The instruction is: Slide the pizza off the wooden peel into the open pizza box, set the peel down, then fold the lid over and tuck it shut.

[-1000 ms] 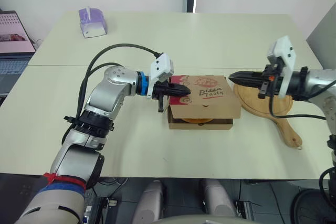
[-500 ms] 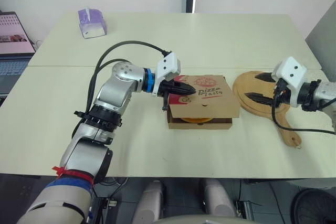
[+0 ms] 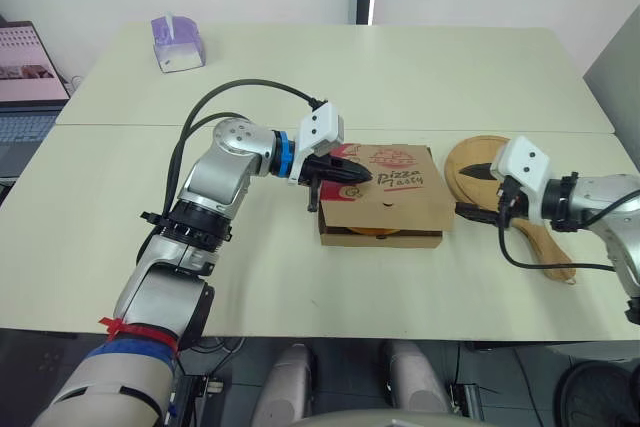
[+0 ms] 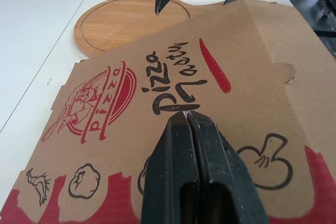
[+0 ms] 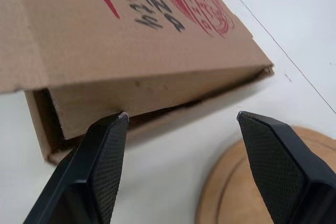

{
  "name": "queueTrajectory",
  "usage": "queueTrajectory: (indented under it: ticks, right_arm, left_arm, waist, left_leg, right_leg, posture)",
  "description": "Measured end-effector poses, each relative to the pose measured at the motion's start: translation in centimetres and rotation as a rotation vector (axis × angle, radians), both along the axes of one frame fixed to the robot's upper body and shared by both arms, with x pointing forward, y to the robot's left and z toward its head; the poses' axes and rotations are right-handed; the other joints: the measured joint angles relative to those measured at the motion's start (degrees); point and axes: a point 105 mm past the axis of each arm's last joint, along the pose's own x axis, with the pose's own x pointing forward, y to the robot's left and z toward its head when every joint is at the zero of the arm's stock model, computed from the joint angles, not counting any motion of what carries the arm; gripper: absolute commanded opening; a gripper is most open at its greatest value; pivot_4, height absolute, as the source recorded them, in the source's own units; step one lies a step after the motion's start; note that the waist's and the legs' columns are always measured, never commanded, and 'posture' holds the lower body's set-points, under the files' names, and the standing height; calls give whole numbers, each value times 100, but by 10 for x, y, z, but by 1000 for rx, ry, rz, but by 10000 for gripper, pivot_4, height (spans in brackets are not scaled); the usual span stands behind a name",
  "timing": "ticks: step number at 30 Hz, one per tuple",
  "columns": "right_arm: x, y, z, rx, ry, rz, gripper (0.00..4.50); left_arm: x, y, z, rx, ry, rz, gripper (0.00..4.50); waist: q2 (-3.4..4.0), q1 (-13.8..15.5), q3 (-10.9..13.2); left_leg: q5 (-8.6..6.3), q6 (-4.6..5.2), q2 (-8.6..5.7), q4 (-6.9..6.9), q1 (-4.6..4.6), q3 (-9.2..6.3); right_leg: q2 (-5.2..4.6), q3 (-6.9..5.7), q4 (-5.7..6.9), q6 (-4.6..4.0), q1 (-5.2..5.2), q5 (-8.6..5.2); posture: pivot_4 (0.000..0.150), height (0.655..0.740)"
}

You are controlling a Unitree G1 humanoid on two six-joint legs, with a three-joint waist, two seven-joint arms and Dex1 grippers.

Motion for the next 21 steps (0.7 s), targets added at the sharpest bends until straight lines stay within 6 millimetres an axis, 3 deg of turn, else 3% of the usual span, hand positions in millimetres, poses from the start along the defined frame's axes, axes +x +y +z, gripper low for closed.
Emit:
queueTrajectory:
  ticks: [3, 4, 7, 10, 14, 17, 21]
  right_arm:
    - [-10, -13, 25, 42, 41, -10, 41660]
    - [-13, -11, 35, 81, 44, -4, 44287]
    - [-27, 14, 56, 183, 59, 83, 44717]
    - [-35, 38, 47, 188, 81, 153, 44717]
    - [-35, 53, 27, 156, 90, 178, 44717]
    - [-31, 59, 11, 90, 74, 181, 44717]
    - [-23, 62, 4, 54, 18, 177, 44717]
  left_arm:
    - [0, 0, -1, 1, 2, 0, 0]
    - [0, 0, -1, 1, 3, 1, 0]
    - [-1, -1, -1, -2, 4, -2, 0]
    - [-1, -1, -2, -2, 5, -2, 0]
    - [-1, -1, -2, 0, 7, -2, 0]
    - [-1, 0, -2, 4, 8, -8, 0]
    - [-3, 0, -4, 11, 14, -20, 0]
  waist:
    - [0, -8, 0]
    - [0, -20, 0]
    - [0, -33, 0]
    - [0, -7, 0]
    - [0, 1, 0]
    - [0, 1, 0]
    - [0, -4, 0]
  left_leg:
    - [0, 0, 2, -1, 1, -1]
    - [0, 1, 5, -1, 3, -2]
    - [0, 1, 14, -1, 7, -7]
    - [0, 1, 10, 1, 3, -5]
    - [0, 0, 5, 3, 0, -4]
    - [0, 0, 2, 3, 1, -4]
    - [0, 0, 2, 3, 2, -5]
  right_leg:
    - [1, -1, 0, 0, 2, 0]
    - [3, 0, 0, 0, 2, 0]
    - [11, 0, 2, -1, 3, 0]
    - [8, -1, 2, 0, 4, 0]
    - [-1, 0, 1, 1, 3, 0]
    - [-1, -1, 1, 1, 1, 0]
    - [0, -1, 2, 1, 1, 0]
  posture:
    - [1500, 7400]
    - [1500, 7400]
    - [1500, 7400]
    - [1500, 7400]
    - [1500, 7400]
    - [1500, 7400]
    - [1500, 7400]
